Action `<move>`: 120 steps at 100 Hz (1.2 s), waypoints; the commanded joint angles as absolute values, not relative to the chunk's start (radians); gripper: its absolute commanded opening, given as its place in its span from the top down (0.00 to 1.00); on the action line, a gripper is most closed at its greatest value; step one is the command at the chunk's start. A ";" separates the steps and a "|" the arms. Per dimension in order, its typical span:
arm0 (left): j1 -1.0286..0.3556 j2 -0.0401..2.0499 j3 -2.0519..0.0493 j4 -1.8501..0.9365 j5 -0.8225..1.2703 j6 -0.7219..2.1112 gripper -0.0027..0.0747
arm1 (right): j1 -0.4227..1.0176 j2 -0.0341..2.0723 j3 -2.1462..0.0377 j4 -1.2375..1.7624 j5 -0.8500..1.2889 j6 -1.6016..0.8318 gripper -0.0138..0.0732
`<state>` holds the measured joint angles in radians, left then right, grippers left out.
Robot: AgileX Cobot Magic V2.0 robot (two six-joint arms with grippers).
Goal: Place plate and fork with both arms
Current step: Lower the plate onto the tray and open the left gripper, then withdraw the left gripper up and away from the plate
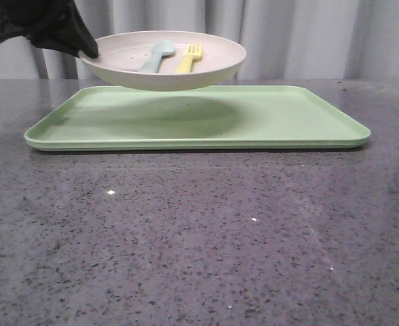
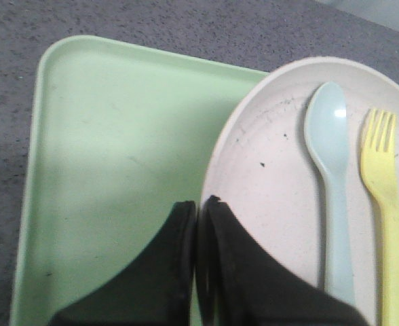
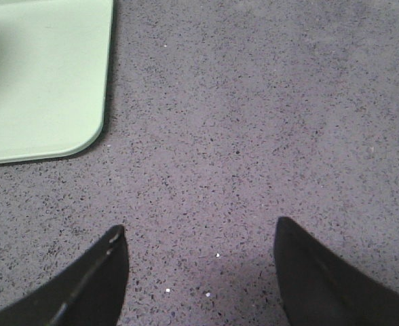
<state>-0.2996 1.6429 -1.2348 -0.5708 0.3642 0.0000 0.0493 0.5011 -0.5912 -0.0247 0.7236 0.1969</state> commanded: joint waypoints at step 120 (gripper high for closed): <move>-0.346 1.661 -1.264 -0.627 0.268 -0.006 0.62 | 0.051 0.514 -0.626 -0.027 0.655 0.193 0.30</move>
